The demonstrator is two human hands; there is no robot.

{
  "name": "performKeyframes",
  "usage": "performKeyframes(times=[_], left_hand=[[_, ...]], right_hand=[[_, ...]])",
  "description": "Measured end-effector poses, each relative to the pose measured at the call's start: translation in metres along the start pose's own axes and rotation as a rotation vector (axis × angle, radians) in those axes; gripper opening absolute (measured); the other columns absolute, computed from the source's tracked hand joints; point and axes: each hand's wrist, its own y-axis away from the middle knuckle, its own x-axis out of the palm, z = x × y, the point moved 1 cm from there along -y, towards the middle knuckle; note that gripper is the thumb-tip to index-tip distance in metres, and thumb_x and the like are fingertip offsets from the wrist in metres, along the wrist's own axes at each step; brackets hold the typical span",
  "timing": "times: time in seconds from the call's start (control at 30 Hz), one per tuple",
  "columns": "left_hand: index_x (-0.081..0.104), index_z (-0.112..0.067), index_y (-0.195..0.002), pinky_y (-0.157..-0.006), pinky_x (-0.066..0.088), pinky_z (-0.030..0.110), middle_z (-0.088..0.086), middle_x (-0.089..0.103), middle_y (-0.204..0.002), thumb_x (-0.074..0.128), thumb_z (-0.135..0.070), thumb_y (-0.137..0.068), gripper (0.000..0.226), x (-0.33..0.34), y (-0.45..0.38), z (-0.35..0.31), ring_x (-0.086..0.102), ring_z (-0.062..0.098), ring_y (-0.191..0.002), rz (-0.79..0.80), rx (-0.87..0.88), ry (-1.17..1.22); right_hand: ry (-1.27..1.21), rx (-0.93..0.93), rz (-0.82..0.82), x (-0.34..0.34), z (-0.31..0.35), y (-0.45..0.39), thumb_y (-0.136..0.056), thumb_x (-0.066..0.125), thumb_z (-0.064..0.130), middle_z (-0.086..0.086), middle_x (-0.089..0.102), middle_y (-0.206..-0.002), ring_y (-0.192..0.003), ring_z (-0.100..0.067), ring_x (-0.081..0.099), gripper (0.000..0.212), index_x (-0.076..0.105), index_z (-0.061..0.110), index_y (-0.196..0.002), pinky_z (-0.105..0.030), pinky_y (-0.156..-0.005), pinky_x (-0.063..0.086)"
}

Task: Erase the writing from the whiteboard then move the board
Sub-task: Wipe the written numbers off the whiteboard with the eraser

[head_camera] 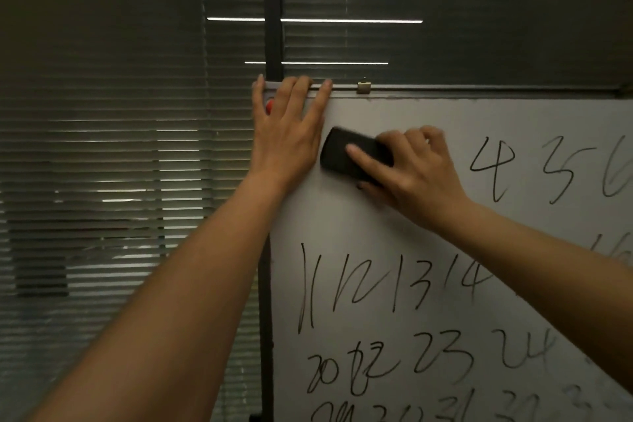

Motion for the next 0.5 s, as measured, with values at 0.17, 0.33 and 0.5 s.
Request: performKeyframes(times=[0.17,0.33,0.5], left_hand=[[0.043,-0.012,-0.144,-0.110,0.018,0.063,0.022,0.051,-0.136,0.035,-0.027,-0.094,0.053,-0.001,0.000,-0.003,0.043,0.037,-0.130,0.030,-0.016,0.005],[0.045,-0.011,-0.143,-0.110,0.017,0.063,0.023,0.049,-0.137,0.036,-0.025,-0.093,0.053,-0.001,0.004,-0.007,0.041,0.037,-0.132,-0.007,-0.034,0.033],[0.045,-0.012,-0.142,-0.112,0.013,0.060,0.022,0.049,-0.135,0.038,-0.022,-0.091,0.053,-0.002,0.003,-0.014,0.037,0.035,-0.132,-0.027,-0.067,0.027]], right_hand=[[-0.032,-0.227,-0.020,-0.002,0.013,0.014,-0.095,0.058,0.025,-0.017,0.058,-0.104,-0.082,-0.028,0.048,0.043,0.047,0.019,-0.136,-0.042,-0.079,0.036],[0.048,0.001,0.004,-0.002,-0.015,0.002,-0.092,0.060,0.038,-0.018,0.061,-0.103,-0.084,-0.030,0.049,0.047,0.049,0.023,-0.135,-0.040,-0.078,0.032],[0.023,0.149,0.007,-0.003,-0.013,0.008,-0.090,0.062,0.039,-0.019,0.058,-0.101,-0.085,-0.031,0.048,0.046,0.055,0.020,-0.131,-0.040,-0.077,0.032]])
